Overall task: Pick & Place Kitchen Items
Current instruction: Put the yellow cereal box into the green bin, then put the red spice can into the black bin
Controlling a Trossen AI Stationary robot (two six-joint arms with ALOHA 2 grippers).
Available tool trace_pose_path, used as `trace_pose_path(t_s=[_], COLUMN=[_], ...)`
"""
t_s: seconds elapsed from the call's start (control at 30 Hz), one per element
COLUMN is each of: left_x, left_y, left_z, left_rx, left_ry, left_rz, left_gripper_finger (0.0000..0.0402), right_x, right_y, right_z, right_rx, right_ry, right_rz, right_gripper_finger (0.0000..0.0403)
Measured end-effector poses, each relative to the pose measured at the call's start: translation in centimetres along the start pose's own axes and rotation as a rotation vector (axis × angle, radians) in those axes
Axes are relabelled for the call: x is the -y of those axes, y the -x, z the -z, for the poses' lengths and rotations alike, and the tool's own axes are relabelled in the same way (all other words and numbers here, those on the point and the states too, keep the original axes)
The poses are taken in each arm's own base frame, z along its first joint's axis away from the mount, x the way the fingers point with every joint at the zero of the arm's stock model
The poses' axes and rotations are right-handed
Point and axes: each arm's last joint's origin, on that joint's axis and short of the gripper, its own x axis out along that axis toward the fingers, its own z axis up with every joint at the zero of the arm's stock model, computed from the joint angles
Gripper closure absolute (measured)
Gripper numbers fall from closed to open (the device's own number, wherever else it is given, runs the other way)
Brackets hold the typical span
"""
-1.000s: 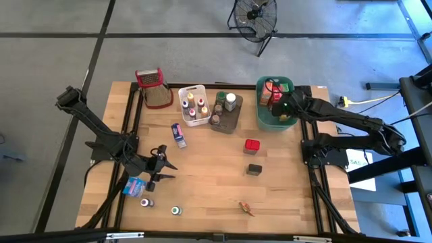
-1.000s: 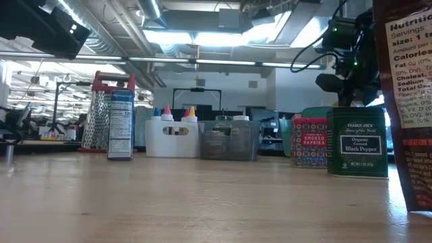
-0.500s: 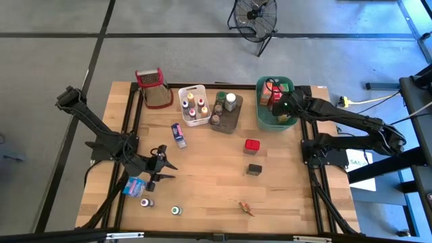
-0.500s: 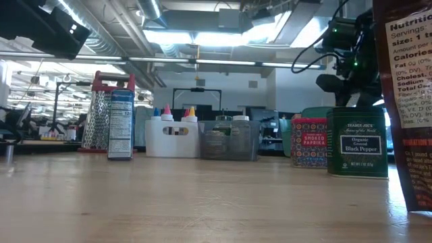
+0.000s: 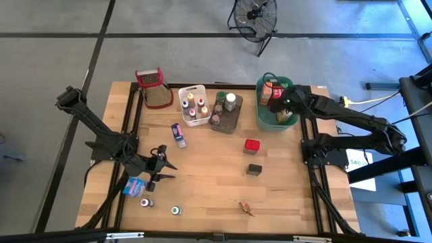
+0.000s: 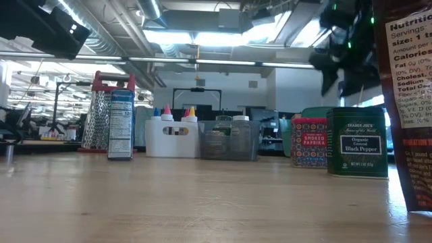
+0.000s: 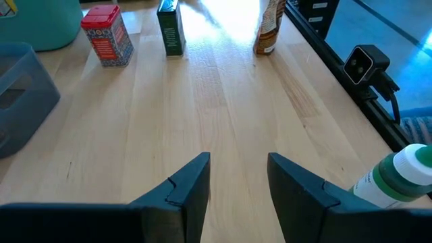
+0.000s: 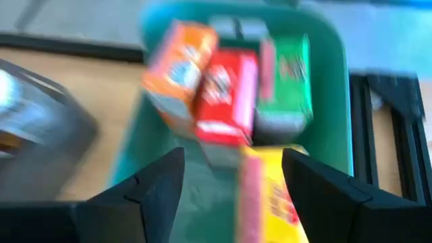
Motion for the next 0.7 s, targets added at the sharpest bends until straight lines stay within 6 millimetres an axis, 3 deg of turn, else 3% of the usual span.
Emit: trace_pose_path(t_s=[0.17, 0.3, 0.5, 0.7], left_x=[0.0, 0.0, 0.0, 0.0], left_y=[0.0, 0.0, 0.0, 0.0], left_z=[0.0, 0.0, 0.0, 0.0], left_rx=[0.000, 0.000, 0.000, 0.000], left_ry=[0.000, 0.000, 0.000, 0.000], left_rz=[0.000, 0.000, 0.000, 0.000], left_gripper_finger=[0.0258, 0.0258, 0.0258, 0.0258], right_x=[-1.7, -3.6, -6.3, -8.6], right_y=[3.8, 6.8, 9.5, 10.2], right_z=[-2.2, -2.7, -0.7, 2.3], right_rx=[0.098, 0.118, 0.065, -0.006], right_ry=[0.091, 0.271, 0.556, 0.777], right_rz=[-0.149, -0.377, -0.782, -0.887], right_gripper_finger=[0.0151, 0.0151, 0.0151, 0.0151])
